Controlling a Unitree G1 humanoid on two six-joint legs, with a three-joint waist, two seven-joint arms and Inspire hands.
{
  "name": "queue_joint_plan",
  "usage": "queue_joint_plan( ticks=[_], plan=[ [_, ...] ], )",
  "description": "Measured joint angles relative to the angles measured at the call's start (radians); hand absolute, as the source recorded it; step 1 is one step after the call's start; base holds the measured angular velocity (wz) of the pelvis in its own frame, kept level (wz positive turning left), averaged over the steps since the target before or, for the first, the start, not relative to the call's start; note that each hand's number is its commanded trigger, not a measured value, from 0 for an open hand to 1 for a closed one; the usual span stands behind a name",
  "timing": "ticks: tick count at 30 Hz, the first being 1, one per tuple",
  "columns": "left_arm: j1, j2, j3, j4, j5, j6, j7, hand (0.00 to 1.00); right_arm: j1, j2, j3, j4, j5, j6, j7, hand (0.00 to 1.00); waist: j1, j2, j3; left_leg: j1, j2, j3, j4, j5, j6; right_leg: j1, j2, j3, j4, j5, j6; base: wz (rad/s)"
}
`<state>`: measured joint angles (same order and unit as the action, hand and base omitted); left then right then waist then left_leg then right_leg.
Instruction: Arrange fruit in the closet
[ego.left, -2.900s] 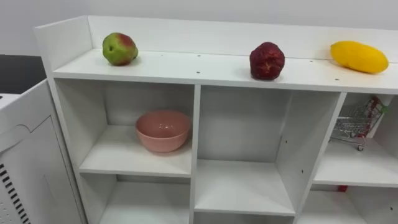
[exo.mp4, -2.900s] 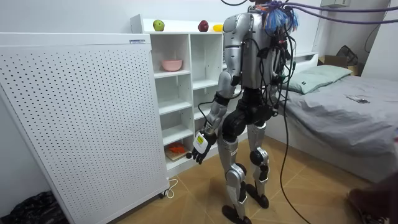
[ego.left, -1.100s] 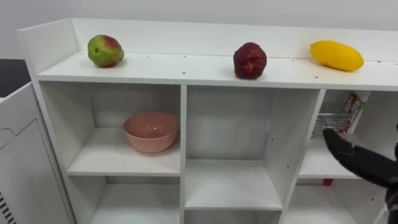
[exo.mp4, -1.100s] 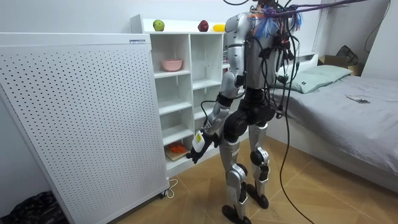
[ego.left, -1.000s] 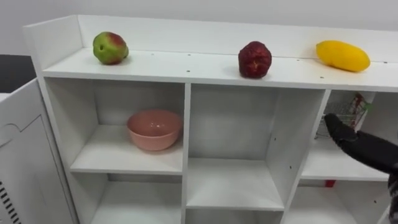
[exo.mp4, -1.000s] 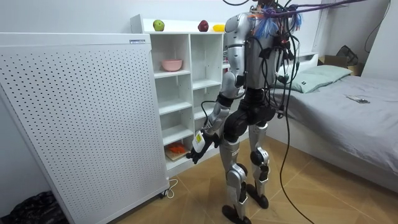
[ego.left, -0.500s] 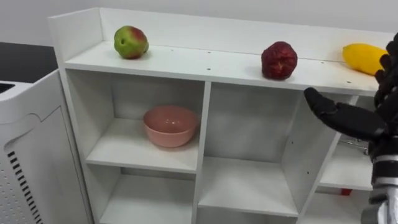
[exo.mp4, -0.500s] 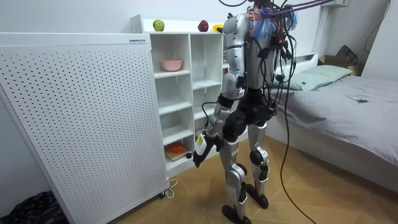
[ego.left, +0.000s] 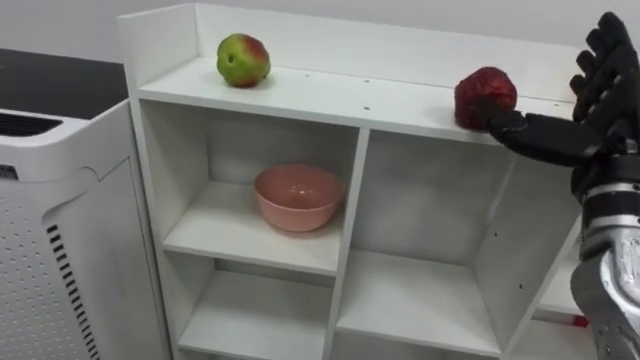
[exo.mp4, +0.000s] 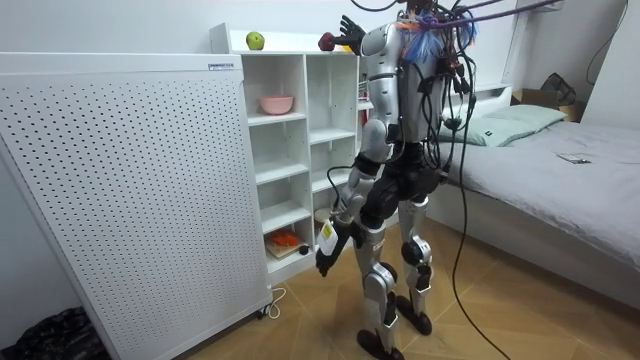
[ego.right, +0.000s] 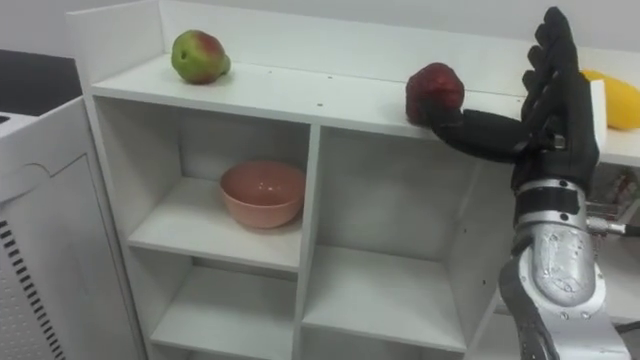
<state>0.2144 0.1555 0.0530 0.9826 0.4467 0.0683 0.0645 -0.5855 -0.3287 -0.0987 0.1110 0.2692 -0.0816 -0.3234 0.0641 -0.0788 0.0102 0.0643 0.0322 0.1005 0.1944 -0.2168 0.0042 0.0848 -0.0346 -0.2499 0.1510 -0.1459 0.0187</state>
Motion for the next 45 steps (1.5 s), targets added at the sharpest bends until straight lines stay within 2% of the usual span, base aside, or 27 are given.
queue_joint_plan(
  ticks=[2, 5, 8, 12, 15, 18, 24, 26, 27, 28, 29, 30, 31, 39, 45],
  plan=[
    [0.002, 0.000, 0.001, -0.001, 0.007, -0.001, -0.004, 0.00, -0.014, -0.004, 0.001, 0.000, -0.003, 0.000, 0.009, 0.00, 0.002, 0.000, -0.0002, 0.000, 0.000, 0.000, 0.001, 0.000, 0.000, 0.001, 0.000, 0.000, 0.000, 0.000, 0.000, 0.00],
    [-0.001, 0.000, 0.001, -0.005, 0.020, -0.001, -0.009, 0.00, -0.039, -0.038, 0.029, 0.006, -0.005, 0.000, 0.032, 0.00, 0.001, -0.001, -0.0010, -0.001, 0.000, -0.001, 0.003, 0.000, 0.000, 0.003, 0.000, 0.000, 0.000, 0.000, 0.000, 0.00],
    [-0.001, 0.002, 0.002, -0.018, 0.026, 0.001, -0.015, 0.00, -0.058, -0.063, 0.048, 0.033, -0.016, 0.004, 0.059, 0.00, 0.001, -0.007, -0.0050, -0.001, 0.001, -0.004, 0.005, 0.000, -0.001, 0.006, 0.001, 0.001, 0.000, 0.000, 0.000, 0.00],
    [0.000, 0.017, 0.004, -0.027, 0.026, 0.016, -0.037, 0.00, -0.063, -0.071, 0.049, 0.084, -0.020, 0.027, 0.094, 0.00, 0.013, -0.028, -0.0156, -0.002, 0.002, -0.007, 0.005, 0.002, -0.002, 0.006, 0.002, -0.002, 0.000, 0.000, 0.000, 0.00],
    [-0.001, 0.022, 0.004, -0.029, 0.026, 0.022, -0.039, 0.00, -0.063, -0.089, 0.052, 0.109, 0.007, 0.059, 0.122, 0.00, 0.024, -0.040, -0.0169, -0.002, 0.001, -0.007, 0.006, 0.002, -0.002, 0.006, 0.000, -0.003, 0.001, 0.000, 0.000, 0.00],
    [-0.001, 0.023, 0.005, -0.028, 0.026, 0.036, -0.042, 0.00, -0.063, -0.105, 0.074, 0.114, 0.008, 0.073, 0.149, 0.00, 0.025, -0.048, -0.0161, -0.004, 0.000, -0.012, 0.006, 0.002, -0.002, 0.006, 0.000, -0.003, 0.001, 0.000, 0.000, 0.04],
    [-0.004, 0.034, 0.004, -0.026, 0.025, 0.037, -0.057, 0.00, -0.063, -0.108, 0.095, 0.126, 0.000, 0.084, 0.203, 0.00, 0.027, -0.061, -0.0052, 0.001, 0.000, -0.021, 0.005, 0.002, -0.002, 0.013, 0.001, -0.001, 0.000, 0.000, 0.000, 0.05],
    [-0.004, 0.036, 0.003, -0.022, 0.025, 0.038, -0.057, 0.00, -0.063, -0.108, 0.114, 0.140, 0.000, 0.084, 0.212, 0.00, 0.027, -0.063, -0.0039, 0.000, -0.001, -0.021, 0.005, 0.001, -0.002, 0.012, 0.001, -0.001, 0.000, 0.000, 0.000, 0.00],
    [-0.004, 0.036, 0.003, -0.023, 0.026, 0.040, -0.058, 0.00, -0.064, -0.110, 0.114, 0.143, -0.004, 0.080, 0.219, 0.11, 0.027, -0.064, -0.0040, -0.001, -0.001, -0.021, 0.005, 0.001, -0.001, 0.013, 0.000, -0.001, 0.000, 0.000, 0.000, 0.00],
    [-0.004, 0.036, 0.003, -0.024, 0.027, 0.041, -0.058, 0.00, -0.065, -0.114, 0.114, 0.151, -0.008, 0.078, 0.227, 0.15, 0.028, -0.060, -0.0014, -0.001, -0.001, -0.021, 0.004, 0.001, -0.001, 0.013, 0.000, 0.000, 0.000, 0.000, 0.000, 0.00],
    [-0.004, 0.036, 0.003, -0.024, 0.028, 0.041, -0.058, 0.00, -0.067, -0.115, 0.114, 0.156, -0.012, 0.077, 0.234, 0.53, 0.029, -0.059, -0.0006, -0.001, -0.001, -0.021, 0.004, 0.001, -0.001, 0.013, 0.001, 0.000, 0.000, 0.000, 0.000, 0.00],
    [-0.004, 0.036, 0.003, -0.024, 0.028, 0.042, -0.058, 0.00, -0.073, -0.116, 0.115, 0.165, -0.020, 0.076, 0.246, 0.88, 0.029, -0.059, -0.0007, -0.001, -0.001, -0.021, 0.003, 0.001, -0.001, 0.013, 0.001, 0.000, 0.000, 0.000, 0.000, 0.00],
    [-0.004, 0.036, 0.003, -0.024, 0.028, 0.043, -0.058, 0.00, -0.081, -0.116, 0.115, 0.177, -0.030, 0.075, 0.258, 1.00, 0.029, -0.058, -0.0002, -0.001, 0.000, -0.021, 0.003, 0.001, -0.001, 0.013, 0.001, 0.000, 0.000, 0.000, 0.000, 0.00],
    [-0.004, 0.036, 0.002, -0.024, 0.027, 0.044, -0.057, 0.00, -0.085, -0.130, 0.115, 0.208, -0.044, 0.050, 0.306, 1.00, 0.028, -0.056, 0.0002, -0.002, 0.000, -0.022, 0.006, 0.001, -0.001, 0.013, 0.002, 0.000, 0.001, 0.000, 0.000, 0.00],
    [-0.008, 0.036, 0.001, -0.024, 0.027, 0.048, -0.068, 0.00, -0.091, -0.133, 0.112, 0.212, -0.044, 0.049, 0.303, 1.00, 0.024, -0.053, -0.0044, -0.003, 0.000, -0.019, 0.006, 0.001, -0.001, 0.011, 0.001, -0.002, 0.001, 0.000, 0.000, 0.00]
  ],
)
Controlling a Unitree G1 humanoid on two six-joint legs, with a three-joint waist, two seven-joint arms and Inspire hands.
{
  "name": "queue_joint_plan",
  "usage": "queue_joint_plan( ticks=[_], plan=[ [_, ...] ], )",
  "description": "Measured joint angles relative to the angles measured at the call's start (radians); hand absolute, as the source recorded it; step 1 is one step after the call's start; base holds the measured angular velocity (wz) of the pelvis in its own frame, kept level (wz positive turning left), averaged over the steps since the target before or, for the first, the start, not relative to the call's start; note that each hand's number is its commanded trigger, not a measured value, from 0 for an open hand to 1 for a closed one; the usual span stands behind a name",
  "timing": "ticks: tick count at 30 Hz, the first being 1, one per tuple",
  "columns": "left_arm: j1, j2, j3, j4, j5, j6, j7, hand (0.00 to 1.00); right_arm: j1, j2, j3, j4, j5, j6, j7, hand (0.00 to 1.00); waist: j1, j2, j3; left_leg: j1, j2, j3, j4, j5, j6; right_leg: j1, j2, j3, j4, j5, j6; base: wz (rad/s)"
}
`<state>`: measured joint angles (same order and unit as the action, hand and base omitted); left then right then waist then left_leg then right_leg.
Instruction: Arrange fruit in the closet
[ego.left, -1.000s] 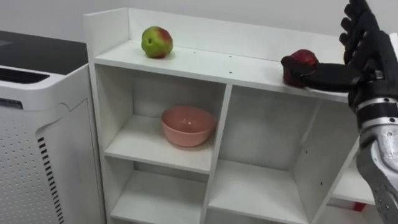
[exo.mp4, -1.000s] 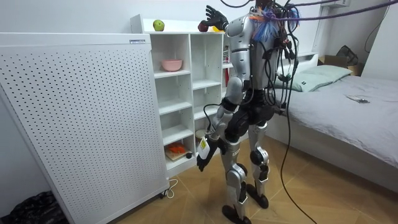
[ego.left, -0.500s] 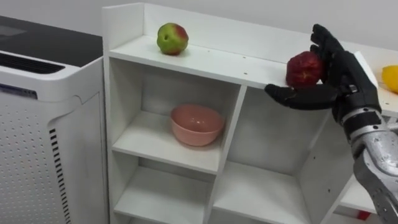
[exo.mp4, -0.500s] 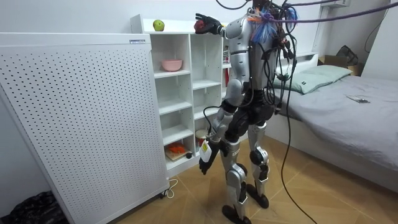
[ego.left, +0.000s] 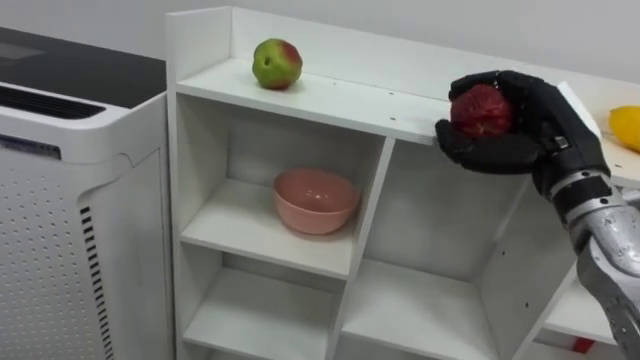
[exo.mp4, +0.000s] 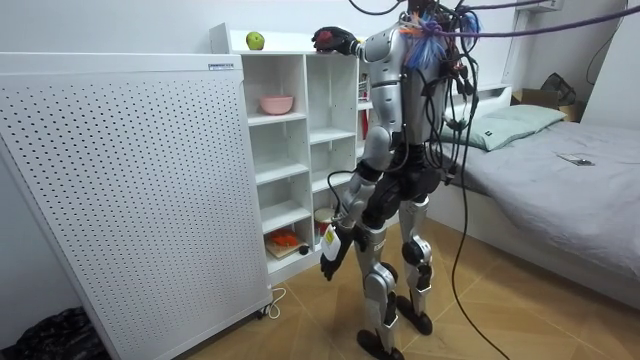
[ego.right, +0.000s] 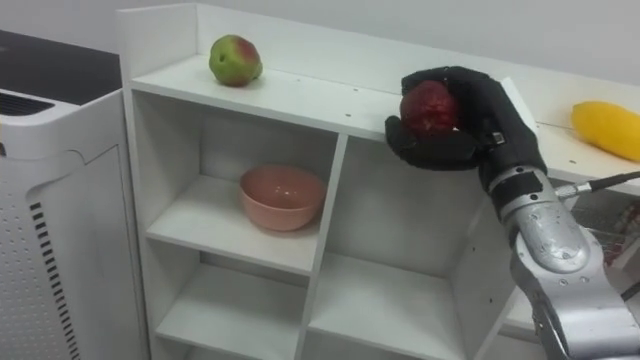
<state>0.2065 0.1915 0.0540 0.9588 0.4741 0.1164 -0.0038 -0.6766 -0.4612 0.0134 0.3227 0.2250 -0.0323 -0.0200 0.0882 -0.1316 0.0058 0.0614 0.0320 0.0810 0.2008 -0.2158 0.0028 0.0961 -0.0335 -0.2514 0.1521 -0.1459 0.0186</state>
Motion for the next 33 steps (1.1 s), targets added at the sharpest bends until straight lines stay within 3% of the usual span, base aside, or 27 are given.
queue_joint_plan(
  ticks=[6, 12, 17, 22, 29, 33],
  plan=[
    [-0.011, 0.000, 0.000, 0.000, 0.000, 0.000, -0.007, 0.00, -0.012, 0.000, -0.004, 0.000, 0.000, -0.012, -0.030, 1.00, 0.002, 0.011, -0.0049, 0.004, -0.001, -0.002, 0.000, 0.000, 0.000, 0.002, -0.001, 0.002, -0.001, 0.000, 0.000, 0.04],
    [-0.019, 0.000, -0.005, 0.000, -0.003, -0.006, -0.005, 0.00, -0.012, 0.000, -0.001, -0.002, 0.013, -0.021, -0.035, 1.00, 0.002, 0.014, -0.0044, 0.010, -0.001, -0.002, -0.003, 0.000, 0.000, 0.008, -0.001, 0.005, -0.002, 0.000, 0.000, 0.01],
    [-0.020, 0.000, -0.020, 0.003, -0.003, -0.011, 0.003, 0.00, -0.006, 0.000, 0.015, -0.049, 0.014, -0.006, -0.031, 1.00, 0.000, 0.018, -0.0012, 0.012, -0.002, -0.001, -0.004, 0.000, 0.000, 0.007, -0.001, 0.027, -0.002, 0.000, 0.000, -0.04],
    [-0.018, -0.001, -0.021, 0.004, -0.004, -0.011, 0.009, 0.00, 0.107, 0.000, 0.013, -0.299, 0.088, 0.013, -0.004, 1.00, -0.020, 0.022, -0.0002, 0.002, -0.002, 0.003, -0.001, 0.000, 0.000, -0.001, 0.000, 0.028, -0.002, 0.000, 0.000, 0.00],
    [-0.024, -0.006, -0.022, 0.003, -0.009, -0.013, 0.041, 0.00, 0.155, 0.003, 0.014, -0.470, 0.285, 0.027, 0.074, 1.00, -0.025, 0.036, -0.0040, 0.004, 0.002, 0.031, -0.011, 0.000, 0.000, -0.010, 0.003, 0.049, -0.001, 0.000, 0.000, -0.11],
    [-0.018, -0.015, -0.023, 0.005, -0.003, -0.013, 0.041, 0.00, 0.209, 0.037, 0.014, -0.559, 0.281, 0.037, 0.136, 1.00, -0.026, 0.042, -0.0053, 0.006, 0.004, 0.035, -0.012, 0.000, 0.000, -0.011, 0.005, 0.055, -0.001, 0.000, 0.000, -0.04]
  ],
)
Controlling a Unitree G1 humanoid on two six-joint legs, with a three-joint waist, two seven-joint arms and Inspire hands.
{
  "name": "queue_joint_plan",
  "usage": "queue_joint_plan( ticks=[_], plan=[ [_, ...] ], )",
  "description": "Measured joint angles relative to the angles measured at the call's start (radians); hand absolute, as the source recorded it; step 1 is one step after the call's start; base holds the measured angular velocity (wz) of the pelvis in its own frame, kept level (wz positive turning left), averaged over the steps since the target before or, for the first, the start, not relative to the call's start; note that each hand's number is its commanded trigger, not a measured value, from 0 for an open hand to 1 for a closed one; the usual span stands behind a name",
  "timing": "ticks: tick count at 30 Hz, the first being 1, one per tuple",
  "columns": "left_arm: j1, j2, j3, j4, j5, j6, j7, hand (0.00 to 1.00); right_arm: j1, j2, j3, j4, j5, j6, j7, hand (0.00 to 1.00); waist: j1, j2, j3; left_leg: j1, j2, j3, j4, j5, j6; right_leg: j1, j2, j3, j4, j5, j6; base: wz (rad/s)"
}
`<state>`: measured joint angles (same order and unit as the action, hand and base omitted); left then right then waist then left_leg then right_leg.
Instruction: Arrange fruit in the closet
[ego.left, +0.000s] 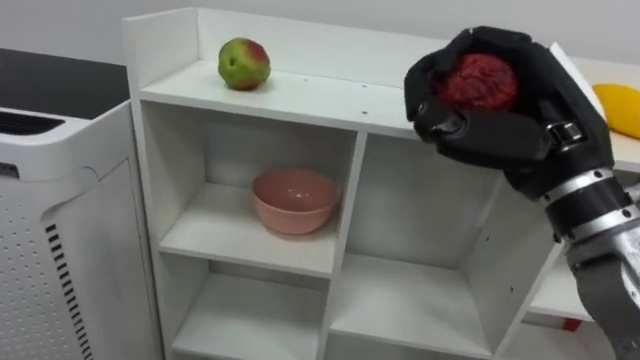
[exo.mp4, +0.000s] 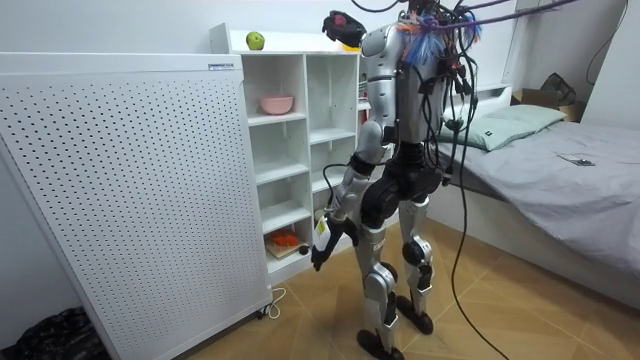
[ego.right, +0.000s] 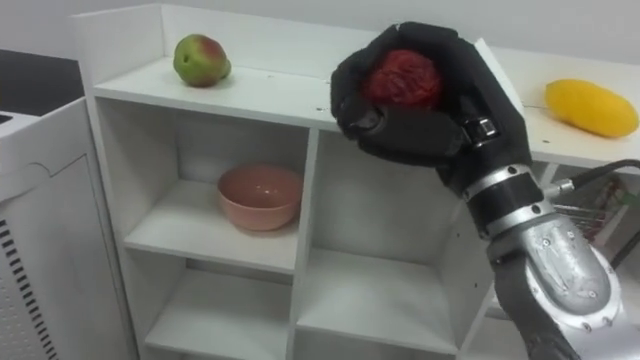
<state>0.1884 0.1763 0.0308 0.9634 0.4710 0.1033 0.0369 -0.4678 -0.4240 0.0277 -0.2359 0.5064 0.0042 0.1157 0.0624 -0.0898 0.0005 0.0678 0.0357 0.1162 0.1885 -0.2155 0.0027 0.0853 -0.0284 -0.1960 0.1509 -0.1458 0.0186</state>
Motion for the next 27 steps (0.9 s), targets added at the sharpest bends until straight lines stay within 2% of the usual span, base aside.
queue_joint_plan(
  ticks=[4, 8, 11, 13, 15, 16, 17, 18, 20, 22, 23, 24, 27],
  plan=[
    [0.000, -0.001, -0.006, 0.006, 0.000, -0.001, 0.001, 0.00, 0.033, 0.060, 0.001, -0.023, 0.004, 0.001, 0.037, 1.00, 0.000, 0.001, 0.0005, -0.004, 0.000, -0.001, 0.002, 0.000, 0.000, -0.002, -0.001, 0.001, 0.000, 0.000, 0.000, 0.00],
    [0.000, 0.002, -0.027, 0.038, -0.005, 0.001, 0.003, 0.00, 0.073, 0.079, 0.034, -0.019, 0.014, 0.002, 0.069, 1.00, 0.012, 0.012, -0.0017, -0.002, 0.003, 0.001, 0.001, 0.000, 0.000, -0.001, 0.000, 0.002, 0.001, 0.000, 0.000, 0.00],
    [0.000, 0.002, -0.067, 0.043, -0.009, 0.003, 0.016, 0.00, 0.130, 0.100, 0.072, 0.032, 0.042, 0.001, 0.085, 1.00, 0.022, 0.014, -0.0014, -0.008, 0.002, 0.001, 0.008, 0.000, 0.000, -0.005, -0.001, 0.004, 0.002, 0.000, 0.000, 0.00],
    [-0.015, 0.003, -0.099, 0.052, -0.014, 0.001, 0.028, 0.00, 0.175, 0.128, 0.113, 0.127, 0.044, 0.001, 0.093, 1.00, 0.027, 0.015, -0.0017, -0.037, 0.004, 0.002, 0.021, 0.000, 0.000, -0.033, -0.004, -0.002, 0.009, 0.000, 0.000, 0.00],
    [-0.051, 0.002, -0.136, 0.085, -0.020, 0.000, 0.032, 0.00, 0.175, 0.144, 0.136, 0.258, 0.047, 0.000, 0.108, 1.00, 0.025, 0.024, 0.0044, -0.070, 0.003, 0.001, 0.042, 0.000, 0.000, -0.061, -0.007, -0.004, 0.024, 0.002, -0.003, 0.00],
    [-0.078, 0.001, -0.152, 0.105, -0.028, 0.000, 0.037, 0.00, 0.175, 0.162, 0.141, 0.349, 0.046, 0.001, 0.105, 1.00, 0.026, 0.026, 0.0045, -0.097, 0.004, 0.001, 0.054, 0.000, 0.001, -0.084, -0.008, -0.003, 0.028, 0.003, -0.005, 0.00],
    [-0.089, 0.000, -0.155, 0.109, -0.032, -0.001, 0.039, 0.00, 0.175, 0.169, 0.143, 0.389, 0.047, 0.002, 0.101, 1.00, 0.028, 0.026, 0.0045, -0.112, 0.004, 0.001, 0.060, 0.001, 0.003, -0.100, -0.009, -0.003, 0.035, 0.003, -0.005, -0.04],
    [-0.110, -0.003, -0.162, 0.116, -0.050, -0.001, 0.044, 0.00, 0.176, 0.180, 0.148, 0.457, 0.047, 0.003, 0.094, 1.00, 0.028, 0.033, 0.0093, -0.142, 0.004, 0.002, 0.075, 0.002, 0.005, -0.134, -0.010, -0.003, 0.053, 0.004, -0.007, -0.03],
    [-0.137, -0.006, -0.172, 0.118, -0.080, -0.001, 0.047, 0.00, 0.173, 0.200, 0.148, 0.551, 0.081, 0.002, 0.087, 1.00, 0.030, 0.045, 0.0121, -0.191, 0.004, 0.003, 0.094, 0.006, 0.008, -0.184, -0.015, -0.008, 0.071, 0.006, -0.010, -0.04],
    [-0.164, -0.006, -0.187, 0.138, -0.134, -0.013, 0.063, 0.00, 0.160, 0.225, 0.147, 0.688, 0.161, -0.002, 0.060, 1.00, 0.031, 0.055, 0.0178, -0.240, 0.004, 0.004, 0.116, 0.008, 0.010, -0.249, -0.026, -0.012, 0.126, -0.003, -0.015, -0.02],
    [-0.173, -0.006, -0.194, 0.148, -0.146, -0.019, 0.066, 0.00, 0.156, 0.230, 0.147, 0.722, 0.168, -0.003, 0.057, 1.00, 0.030, 0.056, 0.0181, -0.253, 0.003, 0.003, 0.122, 0.008, 0.011, -0.264, -0.030, -0.014, 0.139, -0.006, -0.016, 0.00],
    [-0.186, -0.006, -0.202, 0.159, -0.172, -0.023, 0.070, 0.00, 0.142, 0.236, 0.148, 0.787, 0.182, -0.003, 0.048, 1.00, 0.028, 0.059, 0.0206, -0.282, 0.003, 0.002, 0.137, 0.010, 0.013, -0.298, -0.043, -0.025, 0.169, -0.012, -0.017, 0.04],
    [-0.214, -0.007, -0.212, 0.164, -0.241, -0.026, 0.086, 0.00, 0.104, 0.238, 0.142, 0.889, 0.208, -0.003, 0.013, 1.00, 0.029, 0.064, 0.0297, -0.372, -0.009, 0.002, 0.177, 0.017, 0.024, -0.406, -0.066, -0.030, 0.250, -0.026, -0.021, 0.07]
  ],
)
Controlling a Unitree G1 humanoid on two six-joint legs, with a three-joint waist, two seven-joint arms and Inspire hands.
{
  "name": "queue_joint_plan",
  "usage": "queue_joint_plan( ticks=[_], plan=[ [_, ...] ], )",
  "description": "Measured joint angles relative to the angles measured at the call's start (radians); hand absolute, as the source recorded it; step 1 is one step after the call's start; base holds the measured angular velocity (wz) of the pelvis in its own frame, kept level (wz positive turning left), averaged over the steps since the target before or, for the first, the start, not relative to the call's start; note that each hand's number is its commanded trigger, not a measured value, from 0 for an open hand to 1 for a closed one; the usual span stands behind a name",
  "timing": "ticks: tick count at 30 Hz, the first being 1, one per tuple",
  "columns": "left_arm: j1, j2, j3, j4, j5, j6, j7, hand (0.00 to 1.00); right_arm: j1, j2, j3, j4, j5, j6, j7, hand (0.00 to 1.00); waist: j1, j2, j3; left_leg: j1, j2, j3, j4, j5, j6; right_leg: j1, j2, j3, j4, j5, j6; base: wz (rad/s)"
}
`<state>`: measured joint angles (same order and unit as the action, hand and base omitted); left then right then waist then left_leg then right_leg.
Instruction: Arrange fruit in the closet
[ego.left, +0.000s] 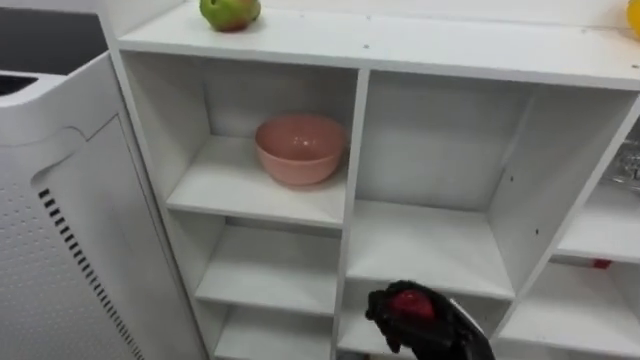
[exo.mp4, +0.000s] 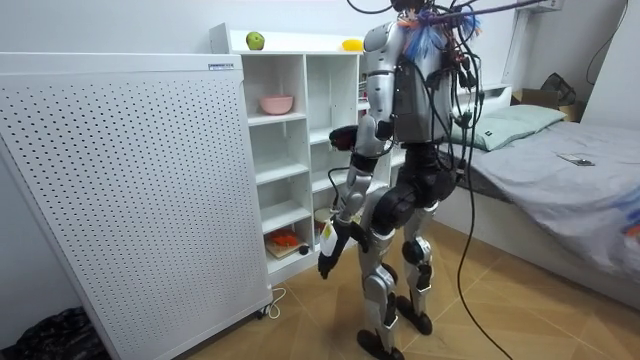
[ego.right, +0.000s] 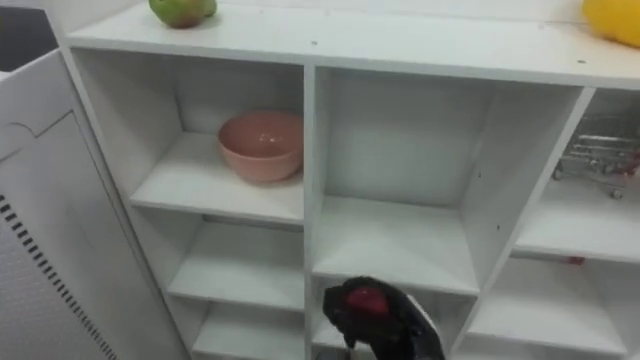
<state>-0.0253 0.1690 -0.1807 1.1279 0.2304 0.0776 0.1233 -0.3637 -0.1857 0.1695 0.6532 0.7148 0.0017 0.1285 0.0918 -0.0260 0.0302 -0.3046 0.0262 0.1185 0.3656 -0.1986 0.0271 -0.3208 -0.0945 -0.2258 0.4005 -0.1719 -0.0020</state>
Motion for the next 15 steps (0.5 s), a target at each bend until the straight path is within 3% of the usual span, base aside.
queue_joint_plan(
  ticks=[3, 9, 15],
  plan=[
    [-0.021, -0.004, 0.000, 0.001, -0.046, -0.005, 0.005, 0.00, -0.030, 0.003, -0.007, 0.070, 0.105, -0.004, -0.015, 1.00, 0.000, 0.009, 0.0149, -0.077, -0.011, 0.000, 0.029, 0.008, 0.011, -0.074, -0.019, -0.007, 0.038, -0.009, -0.005, 0.10],
    [-0.026, -0.007, -0.042, -0.008, -0.153, -0.035, 0.061, 0.00, -0.034, 0.014, -0.007, 0.103, 0.348, -0.004, -0.051, 1.00, 0.029, 0.008, 0.0209, -0.228, -0.023, 0.000, 0.059, 0.029, 0.018, -0.238, -0.042, -0.007, 0.096, -0.007, -0.012, 0.06],
    [0.013, -0.010, -0.099, -0.029, -0.178, -0.037, 0.091, 0.00, -0.118, 0.005, -0.053, 0.167, 0.538, -0.005, -0.063, 1.00, 0.051, 0.009, 0.0227, -0.358, -0.027, 0.002, 0.110, 0.033, 0.022, -0.366, -0.061, -0.009, 0.159, -0.011, -0.022, 0.08]
  ],
)
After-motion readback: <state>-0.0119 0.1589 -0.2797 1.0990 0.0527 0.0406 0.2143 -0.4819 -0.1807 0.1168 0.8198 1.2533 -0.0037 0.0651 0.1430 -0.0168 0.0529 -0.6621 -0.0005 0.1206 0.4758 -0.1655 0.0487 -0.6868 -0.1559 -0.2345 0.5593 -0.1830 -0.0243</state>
